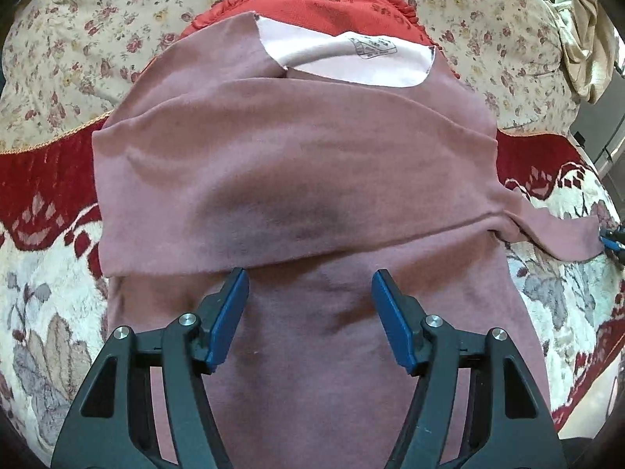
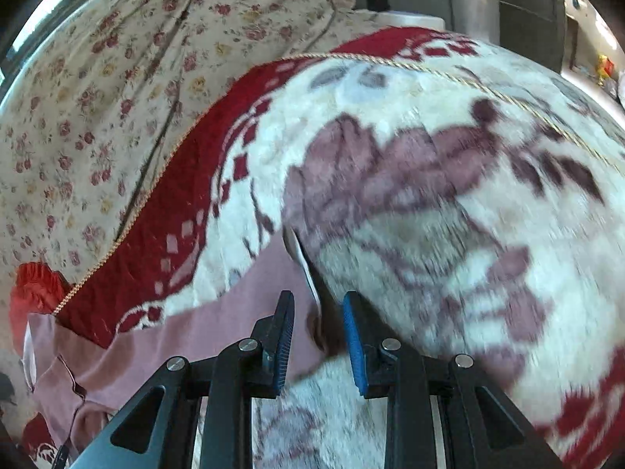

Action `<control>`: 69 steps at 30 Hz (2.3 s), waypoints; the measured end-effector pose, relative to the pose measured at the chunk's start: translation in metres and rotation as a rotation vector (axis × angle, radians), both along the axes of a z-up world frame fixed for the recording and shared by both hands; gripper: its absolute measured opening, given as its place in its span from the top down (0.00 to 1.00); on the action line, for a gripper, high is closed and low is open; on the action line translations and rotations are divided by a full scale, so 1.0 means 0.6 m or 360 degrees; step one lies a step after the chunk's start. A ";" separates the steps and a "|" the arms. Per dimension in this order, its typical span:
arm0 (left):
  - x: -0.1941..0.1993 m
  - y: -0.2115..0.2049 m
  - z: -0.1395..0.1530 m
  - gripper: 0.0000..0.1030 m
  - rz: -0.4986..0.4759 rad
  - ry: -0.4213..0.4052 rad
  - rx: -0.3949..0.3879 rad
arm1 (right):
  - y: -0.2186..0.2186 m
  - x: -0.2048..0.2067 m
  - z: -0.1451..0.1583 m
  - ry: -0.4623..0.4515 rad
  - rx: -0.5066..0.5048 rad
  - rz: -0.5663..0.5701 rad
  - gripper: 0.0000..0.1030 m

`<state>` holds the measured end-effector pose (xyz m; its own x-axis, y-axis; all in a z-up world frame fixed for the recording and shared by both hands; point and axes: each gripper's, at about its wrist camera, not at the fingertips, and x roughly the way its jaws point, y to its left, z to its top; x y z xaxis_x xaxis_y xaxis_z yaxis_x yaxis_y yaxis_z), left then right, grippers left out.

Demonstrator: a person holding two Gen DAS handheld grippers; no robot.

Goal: Fold small clothes

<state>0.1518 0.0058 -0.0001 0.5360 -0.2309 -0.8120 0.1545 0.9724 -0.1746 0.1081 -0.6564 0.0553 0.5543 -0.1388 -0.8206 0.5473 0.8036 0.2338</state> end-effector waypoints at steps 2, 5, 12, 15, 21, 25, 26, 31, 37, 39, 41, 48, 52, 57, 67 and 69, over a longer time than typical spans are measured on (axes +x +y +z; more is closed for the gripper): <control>0.001 -0.004 0.000 0.37 -0.0015 -0.0004 0.0005 | 0.006 0.015 -0.004 0.0041 -0.0048 0.0047 0.77; 0.004 -0.009 -0.004 0.36 -0.0031 0.0012 0.0014 | 0.013 0.025 -0.010 0.0079 -0.0067 0.0084 0.76; 0.003 -0.007 0.001 0.36 -0.0019 -0.0003 0.0010 | 0.039 0.022 -0.018 0.0118 -0.0095 0.0170 0.90; 0.003 -0.002 0.003 0.36 -0.0005 -0.0008 0.0001 | 0.059 0.026 -0.008 0.0121 -0.0141 0.0193 0.96; 0.005 0.013 0.014 0.37 0.0037 -0.0029 -0.0019 | 0.155 0.058 0.039 0.0009 -0.0202 0.0366 0.97; 0.008 0.024 0.018 0.36 0.0067 -0.0040 -0.0015 | 0.259 0.102 0.061 -0.0094 -0.0169 0.0562 0.97; 0.009 0.026 0.018 0.37 0.0072 -0.0036 -0.0021 | 0.287 0.112 0.066 -0.0124 -0.0157 0.0610 0.97; 0.016 0.037 0.017 0.37 0.0108 -0.0016 -0.0033 | 0.411 0.162 0.072 -0.0222 -0.0105 0.0802 0.97; 0.023 0.050 0.024 0.37 0.0136 -0.0035 -0.0050 | 0.500 0.197 0.078 -0.0358 0.0005 0.0920 0.97; 0.026 0.055 0.022 0.37 0.0149 -0.0027 -0.0055 | 0.532 0.203 0.085 -0.0416 0.0027 0.0977 0.97; 0.030 0.060 0.021 0.37 0.0157 -0.0021 -0.0063 | 0.569 0.210 0.091 -0.0474 0.0055 0.1051 0.97; 0.041 0.085 0.032 0.37 0.0203 -0.0029 -0.0123 | 0.713 0.195 0.076 -0.0540 0.0139 0.1351 0.97; 0.047 0.094 0.032 0.37 0.0212 -0.0013 -0.0166 | 0.778 0.174 0.016 -0.0426 0.0143 0.1472 0.97; 0.049 0.081 0.032 0.37 0.0174 -0.0023 -0.0164 | 0.814 0.162 -0.053 -0.0315 0.0201 0.1519 0.97; 0.046 0.024 0.037 0.37 -0.0025 -0.0147 -0.0128 | 0.799 0.152 -0.064 -0.0324 0.0160 0.1456 0.97; 0.044 0.010 0.039 0.37 -0.0072 -0.0174 -0.0120 | 0.778 0.138 -0.056 -0.0377 0.0193 0.1427 0.97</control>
<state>0.1785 0.0121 0.0235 0.6082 -0.3150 -0.7286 0.2199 0.9488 -0.2267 0.1907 -0.1895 0.0220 0.5678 0.5009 -0.6532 -0.3379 0.8655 0.3699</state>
